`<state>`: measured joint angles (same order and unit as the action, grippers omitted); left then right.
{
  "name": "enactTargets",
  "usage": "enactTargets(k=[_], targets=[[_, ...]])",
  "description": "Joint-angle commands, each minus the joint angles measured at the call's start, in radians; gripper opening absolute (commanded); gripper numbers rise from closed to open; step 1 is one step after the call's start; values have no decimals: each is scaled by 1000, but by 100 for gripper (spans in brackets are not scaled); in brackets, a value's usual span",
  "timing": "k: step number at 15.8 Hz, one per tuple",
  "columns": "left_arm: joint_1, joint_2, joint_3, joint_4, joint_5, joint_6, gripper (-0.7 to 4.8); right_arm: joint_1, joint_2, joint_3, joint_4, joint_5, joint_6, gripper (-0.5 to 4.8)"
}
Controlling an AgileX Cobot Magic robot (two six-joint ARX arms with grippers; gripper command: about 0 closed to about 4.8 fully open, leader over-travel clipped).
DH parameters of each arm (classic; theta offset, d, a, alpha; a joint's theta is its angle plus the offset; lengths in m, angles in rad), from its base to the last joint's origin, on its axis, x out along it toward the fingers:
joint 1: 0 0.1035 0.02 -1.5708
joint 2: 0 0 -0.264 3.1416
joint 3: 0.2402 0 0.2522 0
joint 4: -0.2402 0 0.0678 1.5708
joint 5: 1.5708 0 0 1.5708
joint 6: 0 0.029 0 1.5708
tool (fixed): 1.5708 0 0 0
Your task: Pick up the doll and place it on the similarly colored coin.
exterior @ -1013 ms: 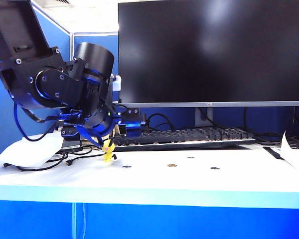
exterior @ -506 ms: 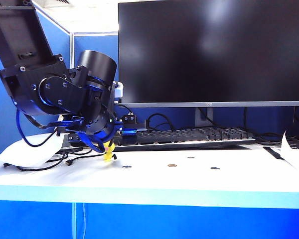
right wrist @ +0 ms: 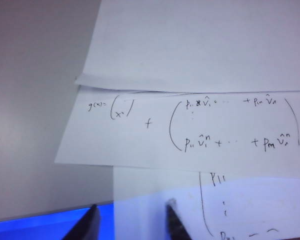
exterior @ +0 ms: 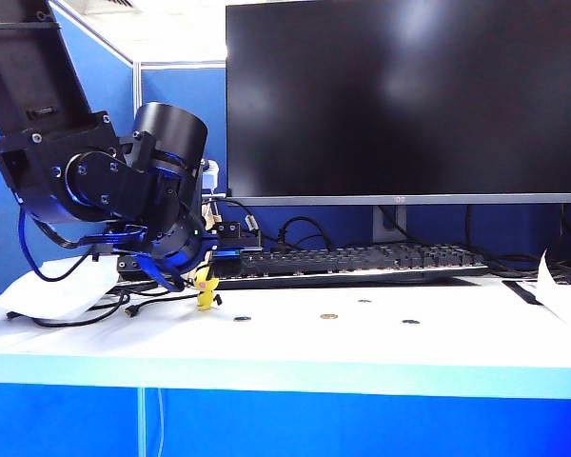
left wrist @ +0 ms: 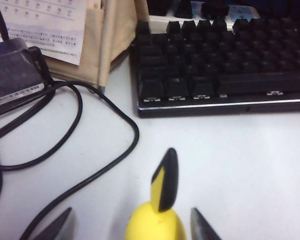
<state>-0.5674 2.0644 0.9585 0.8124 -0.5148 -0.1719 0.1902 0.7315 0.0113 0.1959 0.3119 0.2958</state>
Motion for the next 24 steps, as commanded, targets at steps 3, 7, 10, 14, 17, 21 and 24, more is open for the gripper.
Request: enactTargets(k=[3, 7, 10, 14, 17, 21, 24], targets=[[3, 3, 3, 21, 26, -1, 169, 0, -2, 3, 13, 2, 3, 171], [3, 3, 7, 19, 37, -1, 75, 0, -2, 3, 13, 2, 3, 171], [3, 3, 10, 18, 86, 0, 43, 0, -2, 3, 13, 1, 3, 171], [2, 0, 10, 21, 118, 3, 19, 0, -2, 3, 13, 2, 3, 171], [-25, -19, 10, 24, 137, 9, 19, 0, -2, 3, 13, 1, 3, 171], [-80, -79, 10, 55, 161, 42, 17, 0, -2, 3, 13, 2, 3, 171], [-138, -105, 10, 57, 180, 53, 16, 0, -2, 3, 13, 1, 3, 171]])
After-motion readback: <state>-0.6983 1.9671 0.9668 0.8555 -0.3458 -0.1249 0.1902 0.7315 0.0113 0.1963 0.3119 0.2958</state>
